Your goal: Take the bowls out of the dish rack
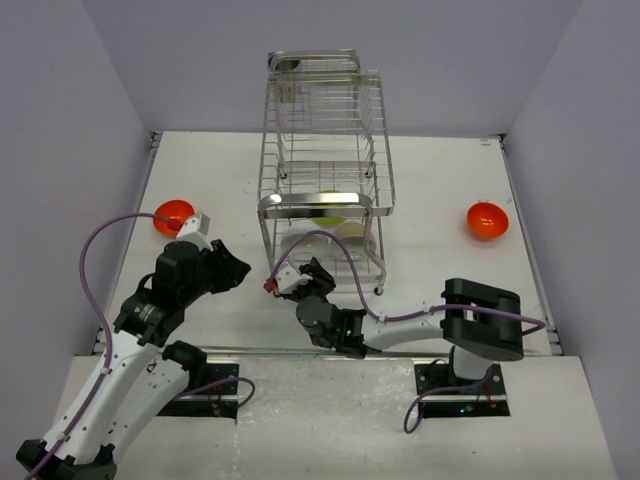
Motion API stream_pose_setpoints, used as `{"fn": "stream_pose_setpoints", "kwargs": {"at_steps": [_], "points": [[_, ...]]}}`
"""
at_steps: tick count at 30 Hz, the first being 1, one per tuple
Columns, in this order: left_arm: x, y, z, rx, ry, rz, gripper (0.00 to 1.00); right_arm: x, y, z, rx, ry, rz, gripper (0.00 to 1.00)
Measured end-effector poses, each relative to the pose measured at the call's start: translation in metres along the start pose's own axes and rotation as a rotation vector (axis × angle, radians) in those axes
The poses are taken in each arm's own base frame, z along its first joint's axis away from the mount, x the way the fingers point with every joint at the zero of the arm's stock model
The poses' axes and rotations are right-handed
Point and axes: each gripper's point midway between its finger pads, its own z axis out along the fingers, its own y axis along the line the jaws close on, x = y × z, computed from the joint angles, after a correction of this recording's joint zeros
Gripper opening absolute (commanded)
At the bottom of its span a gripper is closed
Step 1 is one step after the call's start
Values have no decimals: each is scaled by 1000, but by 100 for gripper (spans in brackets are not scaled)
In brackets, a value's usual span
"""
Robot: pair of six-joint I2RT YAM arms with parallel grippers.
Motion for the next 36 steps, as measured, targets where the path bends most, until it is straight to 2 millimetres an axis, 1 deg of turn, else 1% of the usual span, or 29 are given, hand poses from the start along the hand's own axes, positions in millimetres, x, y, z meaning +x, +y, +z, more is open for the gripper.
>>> {"fn": "stream_pose_setpoints", "kwargs": {"at_steps": [4, 9, 14, 18, 22, 29, 33, 36], "points": [[0, -1, 0, 4, 2, 0, 37, 1, -11, 17, 62, -31, -48, 41], [1, -1, -2, 16, -8, -1, 37, 0, -31, 36, 147, -65, -114, 41], [8, 1, 1, 25, 5, -3, 38, -4, -43, 46, 189, -97, -158, 41], [13, 2, 4, 27, 22, -10, 38, -6, -43, 49, 191, -117, -190, 41], [13, 1, 6, 32, 23, -10, 38, -6, -41, 52, 177, -132, -218, 41], [12, 0, 7, 34, 22, -11, 39, -3, -46, 62, 178, -139, -225, 40], [9, 4, 7, 11, 4, -19, 41, -1, -45, 69, 172, -143, -230, 40], [0, 6, 4, -18, -30, -21, 45, -1, -42, 73, 163, -152, -233, 40]]}}
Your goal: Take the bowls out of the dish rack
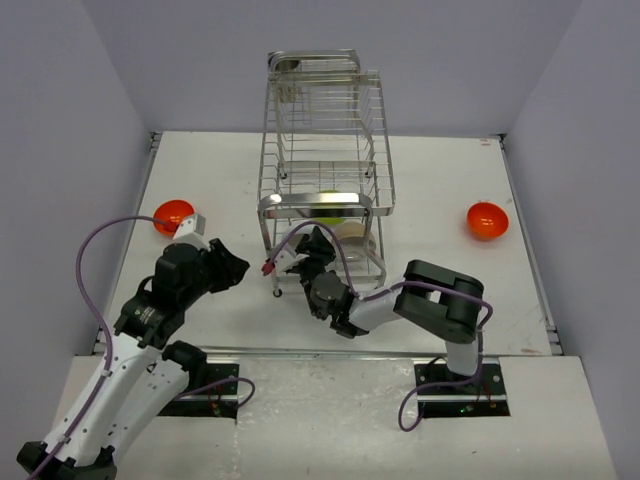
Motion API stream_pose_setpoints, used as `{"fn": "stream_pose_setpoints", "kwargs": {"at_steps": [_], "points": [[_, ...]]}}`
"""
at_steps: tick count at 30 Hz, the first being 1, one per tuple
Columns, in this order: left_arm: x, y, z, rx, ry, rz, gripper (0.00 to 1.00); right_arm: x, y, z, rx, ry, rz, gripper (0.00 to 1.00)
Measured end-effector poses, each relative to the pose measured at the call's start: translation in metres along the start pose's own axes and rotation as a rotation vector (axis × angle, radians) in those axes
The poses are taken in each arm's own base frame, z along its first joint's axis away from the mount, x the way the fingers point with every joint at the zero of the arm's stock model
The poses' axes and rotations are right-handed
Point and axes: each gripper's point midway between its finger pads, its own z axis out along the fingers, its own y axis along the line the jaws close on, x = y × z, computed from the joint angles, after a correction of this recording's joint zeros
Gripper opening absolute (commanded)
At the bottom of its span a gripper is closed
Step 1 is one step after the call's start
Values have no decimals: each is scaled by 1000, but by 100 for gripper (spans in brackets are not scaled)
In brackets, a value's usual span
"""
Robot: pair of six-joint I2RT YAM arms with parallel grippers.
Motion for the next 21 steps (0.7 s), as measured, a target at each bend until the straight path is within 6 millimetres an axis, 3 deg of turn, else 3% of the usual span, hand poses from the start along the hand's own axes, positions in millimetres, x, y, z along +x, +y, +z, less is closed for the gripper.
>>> {"fn": "stream_pose_setpoints", "kwargs": {"at_steps": [7, 13, 21], "points": [[-27, -8, -9, -13, -83, -4, 48, -1, 4, 9, -4, -18, 11, 36], [-29, -7, -9, -22, -86, -4, 48, -1, 8, 17, -14, -31, 9, 32], [-29, -7, -9, -22, -85, -4, 49, 5, 11, 24, -31, -36, -21, 14]]}}
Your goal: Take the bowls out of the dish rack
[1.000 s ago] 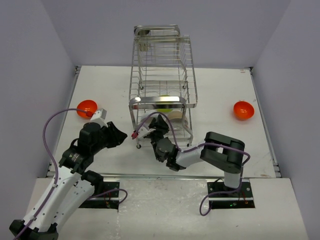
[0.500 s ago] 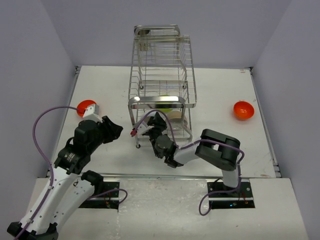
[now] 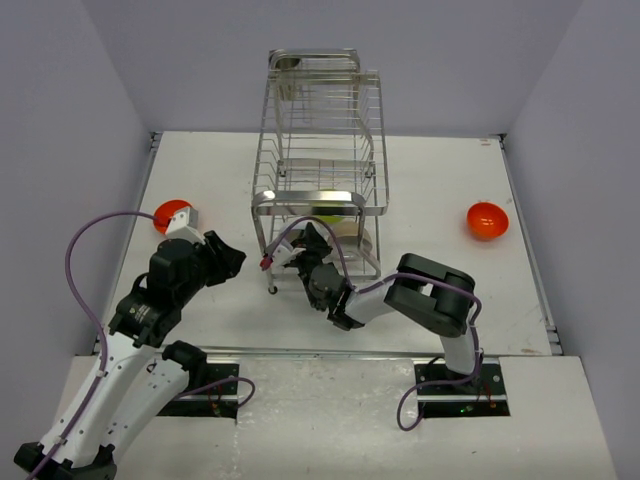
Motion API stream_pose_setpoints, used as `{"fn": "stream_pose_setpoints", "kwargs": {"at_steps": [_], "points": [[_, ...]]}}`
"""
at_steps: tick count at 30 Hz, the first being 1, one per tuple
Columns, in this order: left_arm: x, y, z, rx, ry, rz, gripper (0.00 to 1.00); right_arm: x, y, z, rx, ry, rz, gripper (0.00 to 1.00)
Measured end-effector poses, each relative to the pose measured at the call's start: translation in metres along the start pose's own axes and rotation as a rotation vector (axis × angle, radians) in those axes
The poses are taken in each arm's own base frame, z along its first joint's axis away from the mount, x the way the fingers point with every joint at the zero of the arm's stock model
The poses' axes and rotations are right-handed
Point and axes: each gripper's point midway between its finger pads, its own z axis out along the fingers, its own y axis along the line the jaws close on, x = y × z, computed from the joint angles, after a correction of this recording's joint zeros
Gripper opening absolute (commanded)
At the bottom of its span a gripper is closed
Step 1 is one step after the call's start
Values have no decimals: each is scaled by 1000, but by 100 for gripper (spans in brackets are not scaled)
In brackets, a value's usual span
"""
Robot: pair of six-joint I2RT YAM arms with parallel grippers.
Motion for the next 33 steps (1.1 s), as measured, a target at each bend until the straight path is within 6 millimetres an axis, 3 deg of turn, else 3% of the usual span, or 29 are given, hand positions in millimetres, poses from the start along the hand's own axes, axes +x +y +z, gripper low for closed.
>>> {"fn": "stream_pose_setpoints", "kwargs": {"at_steps": [1, 4, 18, 33], "points": [[0, 0, 0, 1, 0, 0, 49, 1, 0, 0, 0, 2, -6, 7], [0, 0, 0, 0, 0, 0, 50, 7, -3, 2, 7, 24, -35, 0], [3, 0, 5, -6, 18, -11, 50, 15, -1, -4, -13, 4, -49, 0], [16, 6, 19, -22, 55, -19, 50, 6, 4, -12, -54, -33, -130, 0]]}}
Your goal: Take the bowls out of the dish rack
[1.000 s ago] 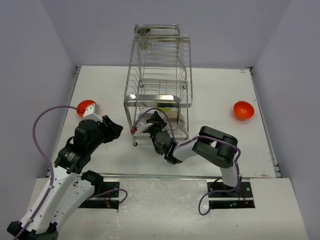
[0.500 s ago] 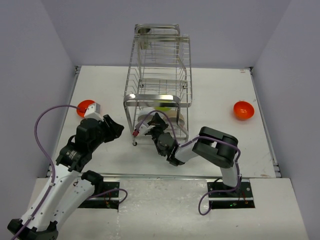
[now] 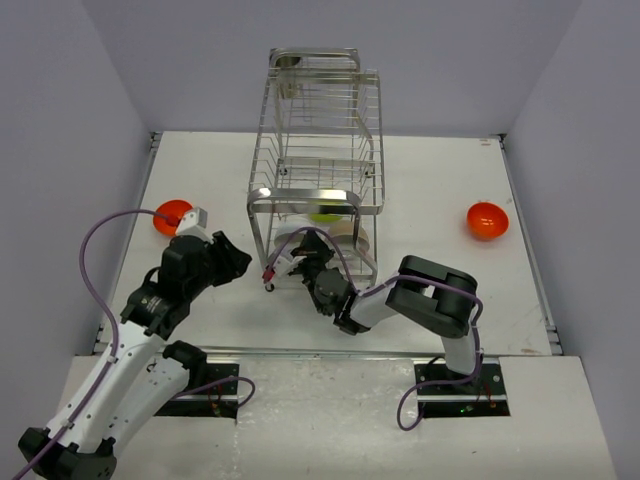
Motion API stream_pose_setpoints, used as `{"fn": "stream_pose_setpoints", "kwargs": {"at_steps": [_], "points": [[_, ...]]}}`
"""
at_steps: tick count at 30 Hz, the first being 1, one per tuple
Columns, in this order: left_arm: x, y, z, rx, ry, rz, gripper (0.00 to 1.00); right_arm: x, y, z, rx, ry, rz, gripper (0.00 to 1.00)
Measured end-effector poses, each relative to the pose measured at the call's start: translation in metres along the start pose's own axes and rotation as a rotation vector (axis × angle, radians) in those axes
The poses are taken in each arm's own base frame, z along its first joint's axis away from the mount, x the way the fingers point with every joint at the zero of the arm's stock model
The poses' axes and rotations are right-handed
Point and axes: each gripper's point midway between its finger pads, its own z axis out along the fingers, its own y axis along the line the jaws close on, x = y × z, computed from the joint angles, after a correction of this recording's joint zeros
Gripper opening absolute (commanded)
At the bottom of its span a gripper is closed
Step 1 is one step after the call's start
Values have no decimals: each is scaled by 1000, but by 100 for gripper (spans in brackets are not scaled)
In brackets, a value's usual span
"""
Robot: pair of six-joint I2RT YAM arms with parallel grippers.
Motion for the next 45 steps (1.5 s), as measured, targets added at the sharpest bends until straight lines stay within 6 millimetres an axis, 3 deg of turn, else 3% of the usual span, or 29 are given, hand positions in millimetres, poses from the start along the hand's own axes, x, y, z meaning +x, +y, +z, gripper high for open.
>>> {"fn": "stream_pose_setpoints", "kwargs": {"at_steps": [45], "points": [[17, 4, 14, 3, 49, -16, 50, -25, -11, 5, -70, -56, -267, 0]]}}
